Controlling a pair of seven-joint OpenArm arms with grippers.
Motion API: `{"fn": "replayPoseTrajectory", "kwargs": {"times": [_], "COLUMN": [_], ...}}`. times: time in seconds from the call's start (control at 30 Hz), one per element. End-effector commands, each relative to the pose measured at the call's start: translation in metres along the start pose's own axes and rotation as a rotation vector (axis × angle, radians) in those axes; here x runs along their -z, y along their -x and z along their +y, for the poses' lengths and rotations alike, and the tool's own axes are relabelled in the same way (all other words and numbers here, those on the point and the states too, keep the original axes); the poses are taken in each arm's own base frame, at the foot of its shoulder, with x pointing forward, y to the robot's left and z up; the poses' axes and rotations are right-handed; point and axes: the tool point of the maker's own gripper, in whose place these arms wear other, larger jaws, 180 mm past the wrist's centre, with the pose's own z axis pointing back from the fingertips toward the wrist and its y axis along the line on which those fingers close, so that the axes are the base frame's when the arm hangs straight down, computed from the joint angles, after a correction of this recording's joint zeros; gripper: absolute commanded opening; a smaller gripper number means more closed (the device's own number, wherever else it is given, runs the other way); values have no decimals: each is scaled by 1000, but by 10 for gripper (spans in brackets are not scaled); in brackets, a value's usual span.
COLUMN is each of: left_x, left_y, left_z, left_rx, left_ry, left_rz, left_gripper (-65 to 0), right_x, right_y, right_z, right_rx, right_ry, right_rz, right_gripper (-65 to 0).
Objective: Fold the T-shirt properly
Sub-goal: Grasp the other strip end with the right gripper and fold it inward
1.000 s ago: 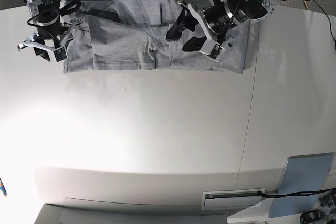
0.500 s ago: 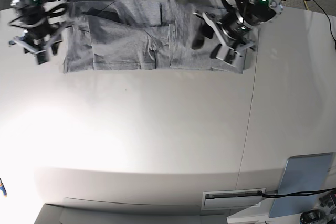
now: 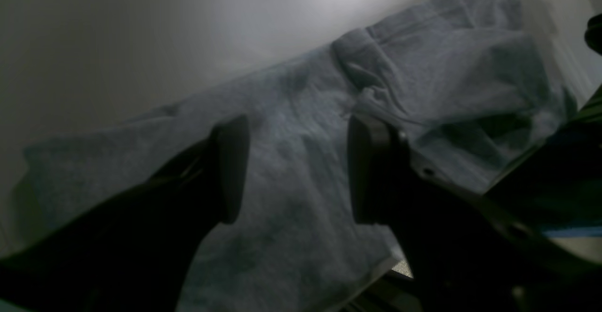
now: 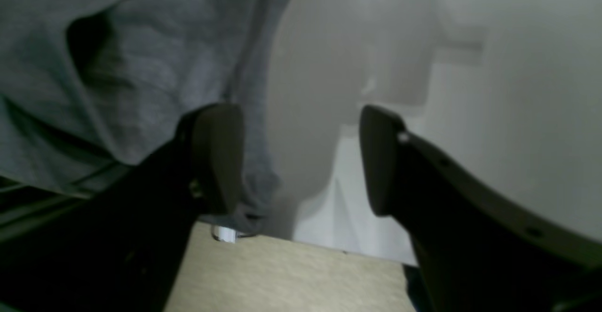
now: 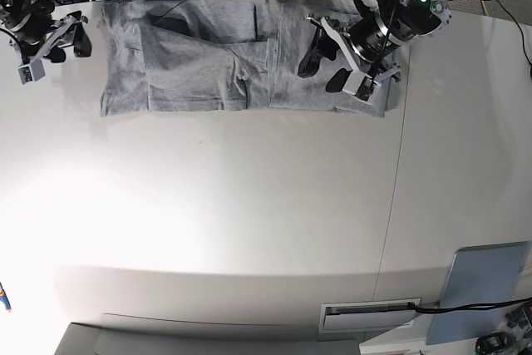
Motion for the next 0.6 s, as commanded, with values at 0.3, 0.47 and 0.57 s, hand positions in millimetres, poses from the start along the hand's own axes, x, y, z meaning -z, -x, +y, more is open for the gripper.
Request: {"fn": "replayPoseTrajectory", "kwargs": {"times": [0.3,0.47,0.57], "left_x": [-2,-1,-2], "left_y": [-12,-12,-12], "left_z": [-13,-15,-15], "left_rx": [-3,3,3], "left_ry": [55,62,63], "left_rz": [-52,-50,-50], "left_gripper": [-311,-311,-311], "right_x": [12,35,49], "right_y": [-10,9,20], "right_z": [5,12,23], "right_rx": [112,216,229], "right_ry": [-23,-83,-126], "right_rz": [-33,44,95], "right_gripper": [-263,-263,-263]}}
